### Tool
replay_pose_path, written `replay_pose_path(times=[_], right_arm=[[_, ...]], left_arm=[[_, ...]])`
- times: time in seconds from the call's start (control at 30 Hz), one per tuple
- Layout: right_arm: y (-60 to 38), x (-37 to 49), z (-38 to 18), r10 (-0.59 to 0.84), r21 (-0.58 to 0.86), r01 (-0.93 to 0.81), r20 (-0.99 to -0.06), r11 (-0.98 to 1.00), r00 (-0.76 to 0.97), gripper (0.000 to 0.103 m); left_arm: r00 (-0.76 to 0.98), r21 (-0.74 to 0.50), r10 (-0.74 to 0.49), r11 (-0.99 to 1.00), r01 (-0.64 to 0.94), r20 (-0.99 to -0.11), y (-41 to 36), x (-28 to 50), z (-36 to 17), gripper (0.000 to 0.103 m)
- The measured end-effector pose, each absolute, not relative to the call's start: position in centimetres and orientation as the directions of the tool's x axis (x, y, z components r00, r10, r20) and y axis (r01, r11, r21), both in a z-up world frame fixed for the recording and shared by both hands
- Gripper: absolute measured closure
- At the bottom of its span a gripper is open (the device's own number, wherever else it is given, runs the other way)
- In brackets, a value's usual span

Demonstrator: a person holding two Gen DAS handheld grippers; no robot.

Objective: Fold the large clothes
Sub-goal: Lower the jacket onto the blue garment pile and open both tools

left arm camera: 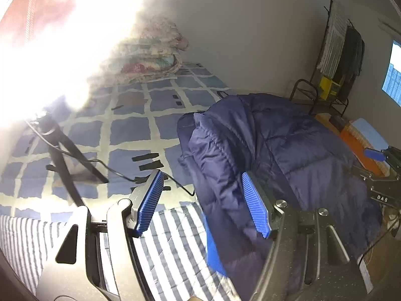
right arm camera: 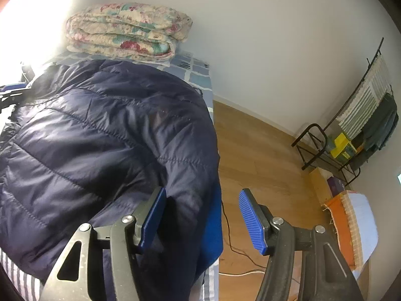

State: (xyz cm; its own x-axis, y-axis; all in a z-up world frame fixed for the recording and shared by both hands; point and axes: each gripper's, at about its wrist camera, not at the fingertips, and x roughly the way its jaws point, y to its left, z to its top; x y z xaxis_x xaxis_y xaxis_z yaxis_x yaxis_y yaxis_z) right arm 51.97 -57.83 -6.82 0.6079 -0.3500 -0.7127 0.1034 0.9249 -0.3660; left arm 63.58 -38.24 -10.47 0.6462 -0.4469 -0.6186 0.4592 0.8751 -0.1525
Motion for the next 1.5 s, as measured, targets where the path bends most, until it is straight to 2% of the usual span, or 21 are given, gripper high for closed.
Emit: replay_pose_path(times=[0.33,0.53,0.7,0.9,1.07,1.2,1.3,1.5], right_arm=[[-56.3,45.7,-2.8,-0.347,-0.315,0.171,-0.675,0.934,0.652,0.041],[-51.8,38.7,1.7,-0.359,-0.337,0.169,-0.647,0.926,0.673,0.041],[-47.8,31.8,5.6,-0.318,-0.282,0.172,-0.639,0.944,0.700,0.041],[-43.5,24.5,9.5,-0.281,-0.237,0.168,-0.603,0.957,0.747,0.036],[-40.8,19.7,10.6,-0.237,-0.174,0.165,-0.582,0.971,0.778,0.033],[-38.0,16.9,10.0,-0.236,-0.193,0.151,-0.565,0.970,0.791,0.033],[-36.7,15.1,9.4,-0.219,-0.177,0.143,-0.555,0.974,0.803,0.024],[-35.5,12.0,8.2,-0.208,-0.139,0.158,-0.525,0.978,0.825,0.023]], left_arm=[[0.698,-0.097,-0.447,0.872,0.480,-0.560,-34.3,54.6,-5.2,0.036],[0.732,-0.043,-0.448,0.865,0.500,-0.513,-31.7,45.5,-0.2,0.036],[0.757,-0.008,-0.460,0.857,0.515,-0.464,-28.3,36.5,4.4,0.036],[0.780,-0.002,-0.460,0.862,0.508,-0.424,-23.9,28.0,7.3,0.036],[0.796,-0.007,-0.445,0.874,0.485,-0.410,-21.2,23.0,8.1,0.036],[0.802,-0.005,-0.428,0.883,0.469,-0.416,-19.9,19.9,7.3,0.036],[0.807,-0.005,-0.421,0.888,0.460,-0.414,-19.3,17.9,6.7,0.036],[0.820,-0.019,-0.405,0.900,0.435,-0.404,-18.3,15.0,5.8,0.036]])
